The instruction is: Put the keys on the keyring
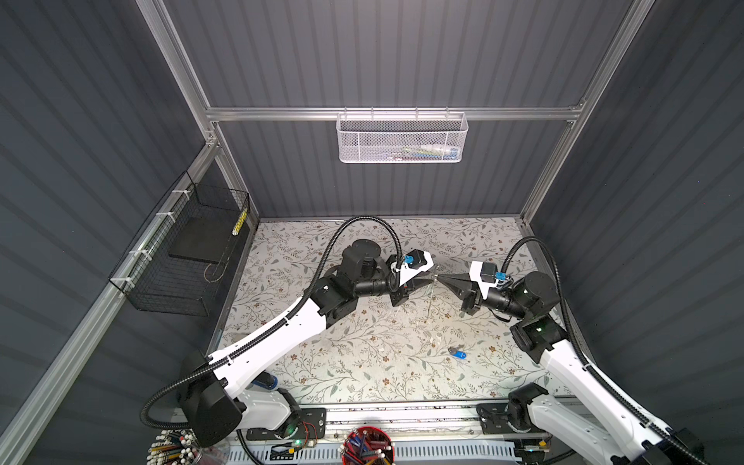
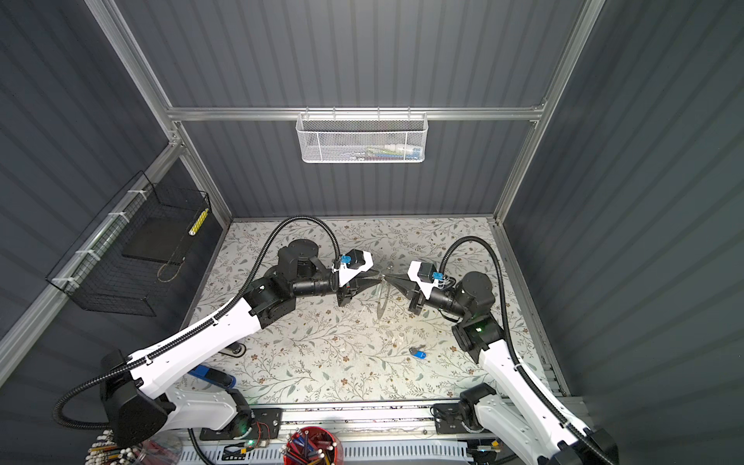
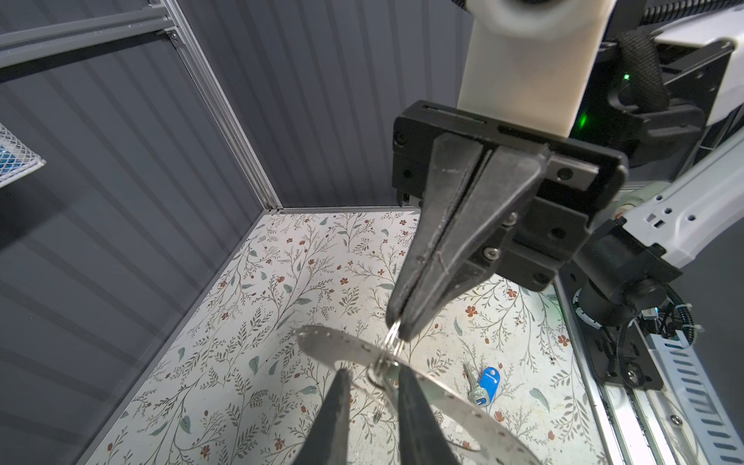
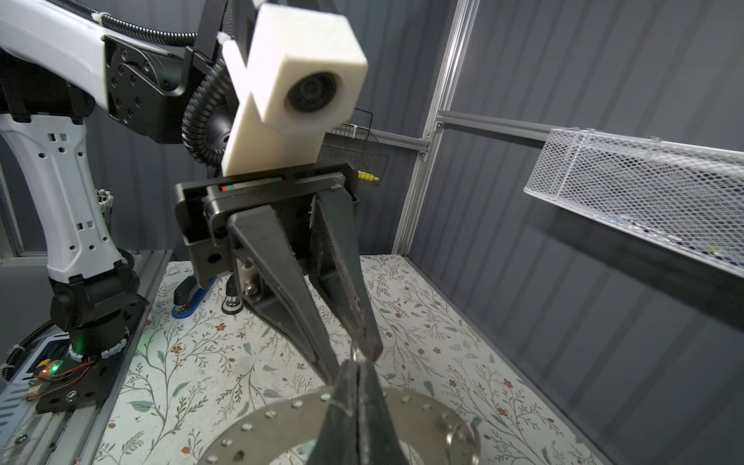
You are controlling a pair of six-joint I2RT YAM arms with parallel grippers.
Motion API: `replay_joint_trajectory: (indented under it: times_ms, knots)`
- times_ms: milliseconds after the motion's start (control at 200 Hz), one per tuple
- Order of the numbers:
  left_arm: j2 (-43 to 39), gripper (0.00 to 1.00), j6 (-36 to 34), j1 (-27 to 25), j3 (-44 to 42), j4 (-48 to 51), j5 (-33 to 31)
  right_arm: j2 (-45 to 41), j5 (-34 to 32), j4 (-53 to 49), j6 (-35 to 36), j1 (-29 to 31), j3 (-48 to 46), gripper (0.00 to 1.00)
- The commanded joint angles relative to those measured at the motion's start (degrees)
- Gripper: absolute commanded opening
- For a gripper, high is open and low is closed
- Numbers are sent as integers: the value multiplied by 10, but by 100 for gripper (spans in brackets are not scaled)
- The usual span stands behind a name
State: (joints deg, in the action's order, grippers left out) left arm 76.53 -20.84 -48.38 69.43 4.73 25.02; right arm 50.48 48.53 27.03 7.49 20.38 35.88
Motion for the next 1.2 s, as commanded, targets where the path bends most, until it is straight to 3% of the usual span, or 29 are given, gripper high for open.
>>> replay_joint_trajectory:
  times_ms: [0,295,550,645,866,1041,1196]
  knots:
    - [6,23,-5,1,19,-6,22,1,14,26,-6,-2,3,0]
    - [10,18,-7,1,23,-15,36,6,46,32,-9,-2,6,0]
    - [12,0,-20,1,23,-14,53,15,54,31,-13,-2,12,0]
    - [11,0,-30,1,28,-2,52,14,30,19,-6,-2,14,18]
    - [50,0,-97,1,144,182,-3,-16,-36,-92,84,-4,34,32]
    - [97,0,-148,-4,243,317,-49,-34,-67,-153,135,-4,44,35]
    - [138,0,-203,-27,319,412,-104,-33,-75,-160,132,-4,51,35]
